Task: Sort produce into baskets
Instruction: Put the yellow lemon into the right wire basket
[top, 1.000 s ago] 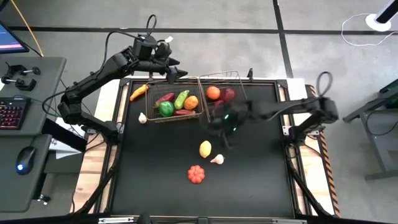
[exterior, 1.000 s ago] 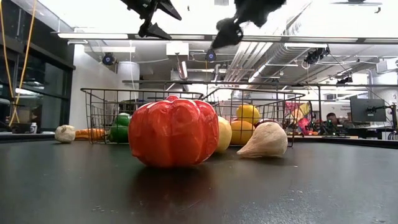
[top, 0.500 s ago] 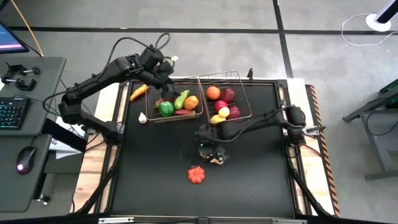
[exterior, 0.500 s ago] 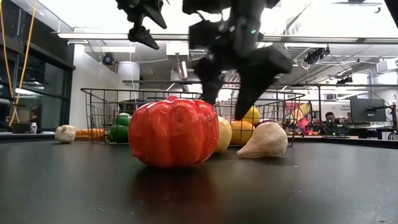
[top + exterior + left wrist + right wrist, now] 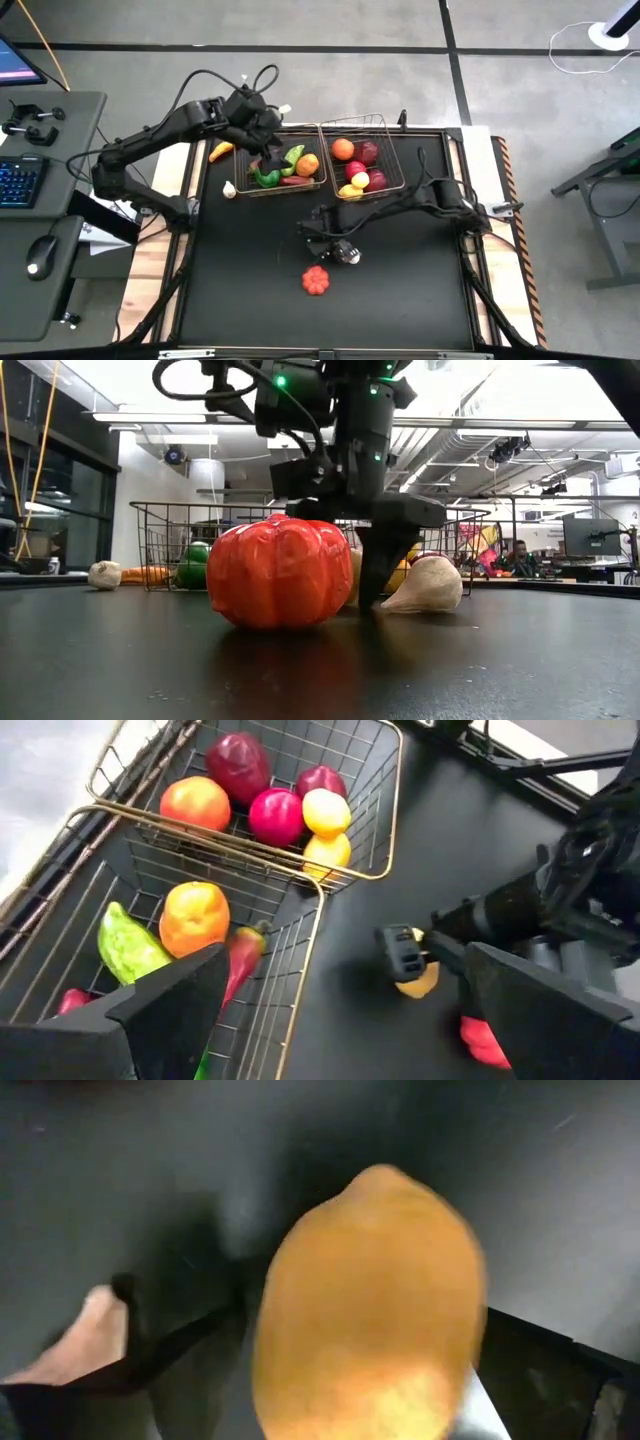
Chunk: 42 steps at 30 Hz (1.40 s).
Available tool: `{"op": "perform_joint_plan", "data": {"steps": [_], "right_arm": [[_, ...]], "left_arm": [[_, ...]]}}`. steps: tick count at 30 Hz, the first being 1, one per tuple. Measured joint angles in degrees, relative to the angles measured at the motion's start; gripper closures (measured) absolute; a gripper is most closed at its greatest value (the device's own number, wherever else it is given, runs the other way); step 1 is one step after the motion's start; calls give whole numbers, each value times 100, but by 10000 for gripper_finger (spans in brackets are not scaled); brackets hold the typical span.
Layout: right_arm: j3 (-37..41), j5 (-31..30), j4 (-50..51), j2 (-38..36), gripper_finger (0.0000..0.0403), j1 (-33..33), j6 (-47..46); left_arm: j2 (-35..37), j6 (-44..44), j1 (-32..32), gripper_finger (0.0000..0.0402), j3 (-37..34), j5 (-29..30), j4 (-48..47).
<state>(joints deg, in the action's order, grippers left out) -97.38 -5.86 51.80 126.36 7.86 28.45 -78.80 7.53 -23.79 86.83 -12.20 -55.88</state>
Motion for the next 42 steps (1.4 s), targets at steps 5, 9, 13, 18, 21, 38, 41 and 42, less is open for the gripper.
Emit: {"op": "perform_joint_plan", "data": {"steps": [5, 9, 13, 18, 21, 38, 41, 42], "right_arm": [[-4, -6, -31, 6, 73, -18, -272], [-61, 8, 31, -243, 154, -122, -431], [-81, 333, 180, -827, 196, -402, -743], [-81, 190, 330, -1848, 196, -769, -956], [-10, -384, 395, -2518, 191, -1025, -1173], [3403, -735, -1555, -5352, 127, -2483, -5069], [3456, -759, -1813, -5248, 127, -2481, -5439], [3456, -799, -1884, -5190, 127, -2482, -5565]], "left_arm": [[253, 280, 492, 11, 0, 699, 28], [506, 287, 1011, 11, 0, 1092, 269], [751, 307, 1563, 11, -15, 1565, 546], [1077, 574, 2102, 11, -459, 2554, 925], [1330, 884, 2288, 11, -983, 2948, 1204], [1897, 2357, 1892, 11, -2743, 3081, 3091], [1915, 2423, 1536, 11, -2743, 2815, 3097], [1915, 2468, 1394, 11, -2743, 2663, 3087]]}}
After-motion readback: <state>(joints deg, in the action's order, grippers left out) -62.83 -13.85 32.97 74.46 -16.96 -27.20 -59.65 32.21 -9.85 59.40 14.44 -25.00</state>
